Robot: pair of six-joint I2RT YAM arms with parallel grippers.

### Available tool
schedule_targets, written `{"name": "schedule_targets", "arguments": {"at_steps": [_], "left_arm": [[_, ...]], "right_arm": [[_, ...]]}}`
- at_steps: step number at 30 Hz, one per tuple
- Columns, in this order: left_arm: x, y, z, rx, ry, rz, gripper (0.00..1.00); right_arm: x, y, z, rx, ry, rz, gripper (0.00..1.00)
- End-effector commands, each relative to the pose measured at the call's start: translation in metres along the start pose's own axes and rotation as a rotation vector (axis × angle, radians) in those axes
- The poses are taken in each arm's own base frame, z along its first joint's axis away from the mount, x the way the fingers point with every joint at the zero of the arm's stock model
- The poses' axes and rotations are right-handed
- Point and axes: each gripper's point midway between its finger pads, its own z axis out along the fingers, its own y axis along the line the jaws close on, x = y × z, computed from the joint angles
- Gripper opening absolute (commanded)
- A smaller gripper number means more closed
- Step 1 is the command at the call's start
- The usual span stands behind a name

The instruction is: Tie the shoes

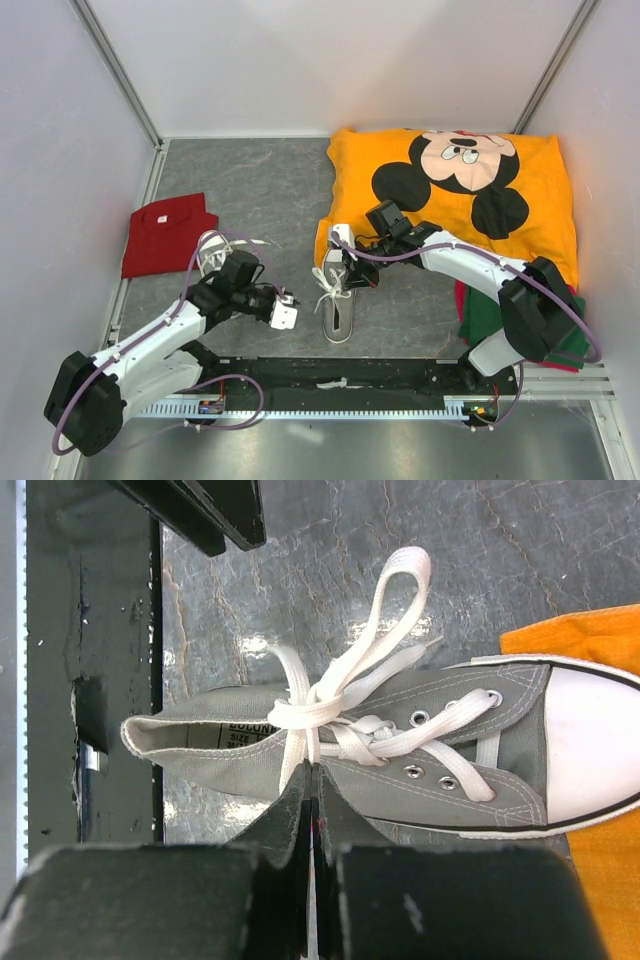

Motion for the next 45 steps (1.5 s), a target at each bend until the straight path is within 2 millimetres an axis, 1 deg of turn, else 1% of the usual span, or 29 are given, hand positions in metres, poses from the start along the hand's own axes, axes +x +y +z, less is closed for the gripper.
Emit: {"name": "schedule_targets", "arguments": {"at_steps": [1,2,4,6,8,9,10,12,13,15,18,20,21,23,24,29,33,37,40,42,45], "left_arm": [[-0.025,0.022,-0.005,-0.028,-0.071,0.033,0.41],[-0.030,0.034,-0.006,-0.067,-0.083,0.055,0.43],[-0.035,0.054,-0.010,-0.125,-0.086,0.050,0.44],[-0.041,0.071,-0.011,-0.165,-0.096,0.087,0.49],[-0.043,0.077,-0.009,-0.157,-0.102,0.110,0.50],[-0.048,0.084,-0.009,-0.165,-0.109,0.134,0.50],[-0.045,0.085,-0.005,-0.149,-0.107,0.128,0.51],[-0.048,0.094,-0.004,-0.154,-0.115,0.165,0.51],[-0.046,0.095,0.000,-0.143,-0.115,0.172,0.51],[-0.048,0.098,0.004,-0.132,-0.126,0.211,0.51],[-0.051,0.096,0.013,-0.100,-0.139,0.262,0.51],[-0.049,0.093,0.019,-0.077,-0.140,0.280,0.51],[-0.050,0.091,0.023,-0.066,-0.143,0.320,0.51],[-0.048,0.090,0.027,-0.054,-0.138,0.353,0.51],[-0.046,0.086,0.033,-0.036,-0.135,0.373,0.51],[-0.040,0.086,0.042,-0.017,-0.112,0.400,0.51],[-0.045,0.088,0.045,-0.030,-0.121,0.421,0.52],[-0.052,0.096,0.039,-0.083,-0.120,0.460,0.55],[-0.051,0.099,0.033,-0.109,-0.091,0.448,0.56],[-0.051,0.096,0.029,-0.109,-0.080,0.476,0.57],[-0.046,0.084,0.032,-0.057,-0.083,0.502,0.57]], "right_arm": [[-0.013,0.006,-0.006,0.000,-0.062,-0.004,0.00],[-0.013,0.006,-0.006,0.003,-0.061,0.000,0.00],[-0.012,0.006,-0.006,0.007,-0.064,0.008,0.00],[-0.015,0.005,-0.007,0.022,-0.075,0.007,0.00],[-0.013,0.006,-0.006,0.026,-0.079,0.032,0.00],[-0.017,0.004,-0.006,0.038,-0.093,0.031,0.00],[-0.016,0.005,-0.006,0.041,-0.098,0.051,0.00],[-0.020,0.005,-0.007,0.052,-0.117,0.054,0.00],[-0.020,0.005,-0.007,0.057,-0.121,0.056,0.00],[-0.019,0.005,-0.007,0.061,-0.125,0.074,0.00],[-0.017,0.005,-0.007,0.070,-0.128,0.089,0.00],[-0.018,0.005,-0.006,0.070,-0.134,0.094,0.00],[-0.018,0.006,-0.006,0.070,-0.137,0.099,0.00],[-0.018,0.005,-0.006,0.073,-0.142,0.107,0.00],[-0.019,0.005,-0.006,0.074,-0.145,0.110,0.00],[-0.017,0.005,-0.006,0.080,-0.147,0.111,0.00],[-0.016,0.006,-0.005,0.077,-0.145,0.115,0.00],[-0.016,0.006,-0.005,0.078,-0.145,0.109,0.00],[-0.014,0.006,-0.005,0.079,-0.144,0.110,0.00],[-0.013,0.006,-0.005,0.076,-0.141,0.110,0.00],[-0.015,0.005,-0.005,0.076,-0.146,0.103,0.00]]}}
